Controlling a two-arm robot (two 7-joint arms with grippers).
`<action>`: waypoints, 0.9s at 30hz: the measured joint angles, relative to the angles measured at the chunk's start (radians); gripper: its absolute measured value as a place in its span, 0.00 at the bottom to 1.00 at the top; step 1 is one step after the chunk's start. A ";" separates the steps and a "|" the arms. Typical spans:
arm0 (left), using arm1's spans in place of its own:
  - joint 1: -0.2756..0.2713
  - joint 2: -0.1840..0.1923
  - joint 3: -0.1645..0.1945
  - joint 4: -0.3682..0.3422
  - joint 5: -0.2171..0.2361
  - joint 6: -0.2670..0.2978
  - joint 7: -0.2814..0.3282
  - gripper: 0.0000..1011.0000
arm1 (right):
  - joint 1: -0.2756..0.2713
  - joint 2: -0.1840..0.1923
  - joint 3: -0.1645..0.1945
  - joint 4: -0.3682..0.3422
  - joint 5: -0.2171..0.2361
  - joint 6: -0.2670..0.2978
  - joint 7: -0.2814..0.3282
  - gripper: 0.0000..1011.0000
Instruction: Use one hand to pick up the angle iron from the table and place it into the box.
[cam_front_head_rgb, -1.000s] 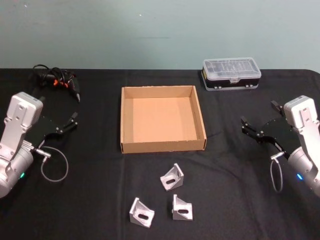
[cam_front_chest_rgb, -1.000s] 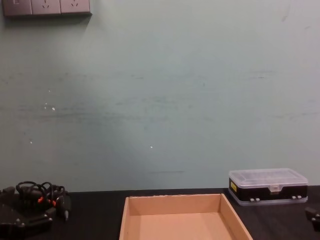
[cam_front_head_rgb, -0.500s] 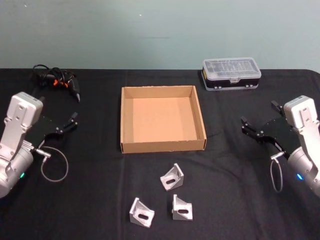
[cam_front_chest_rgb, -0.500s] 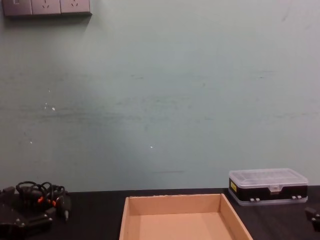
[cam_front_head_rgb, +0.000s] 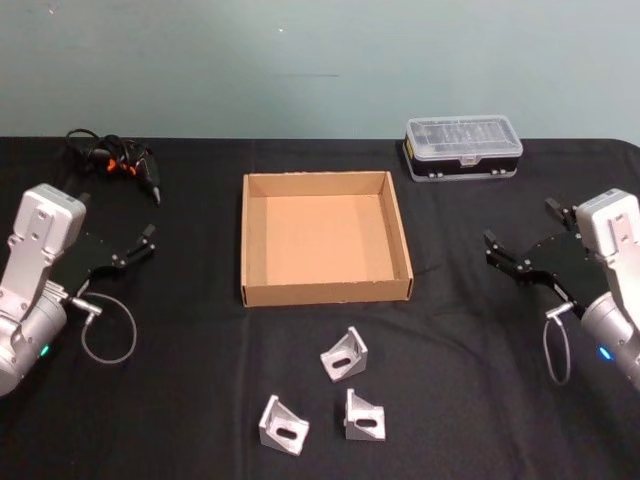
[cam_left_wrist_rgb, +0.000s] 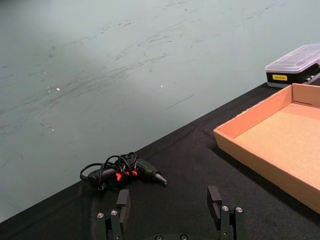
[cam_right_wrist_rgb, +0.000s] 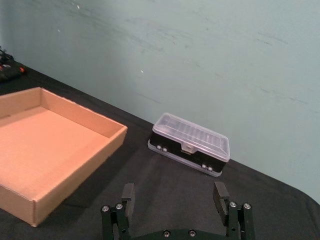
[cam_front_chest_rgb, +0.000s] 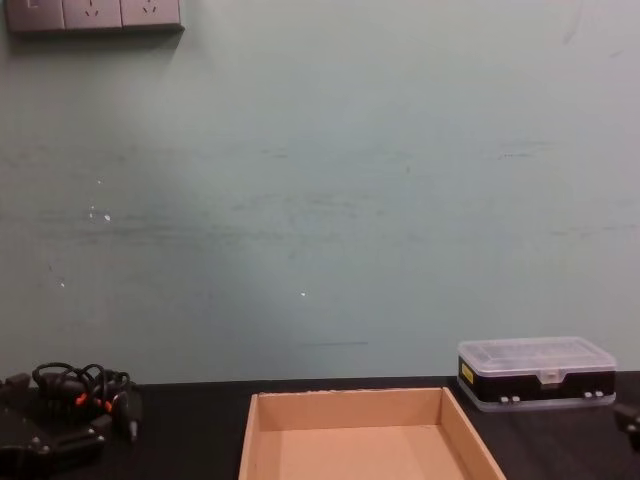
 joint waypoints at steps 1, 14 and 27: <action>0.000 0.000 0.000 0.000 0.000 0.000 0.000 1.00 | -0.010 0.005 0.008 -0.017 0.005 -0.002 0.009 0.99; 0.000 0.000 0.000 0.000 0.000 0.000 0.000 1.00 | -0.120 0.120 0.084 -0.253 0.115 0.062 0.170 0.99; 0.000 0.000 0.000 0.000 0.000 0.000 0.000 1.00 | -0.166 0.261 0.115 -0.414 0.282 0.190 0.487 0.99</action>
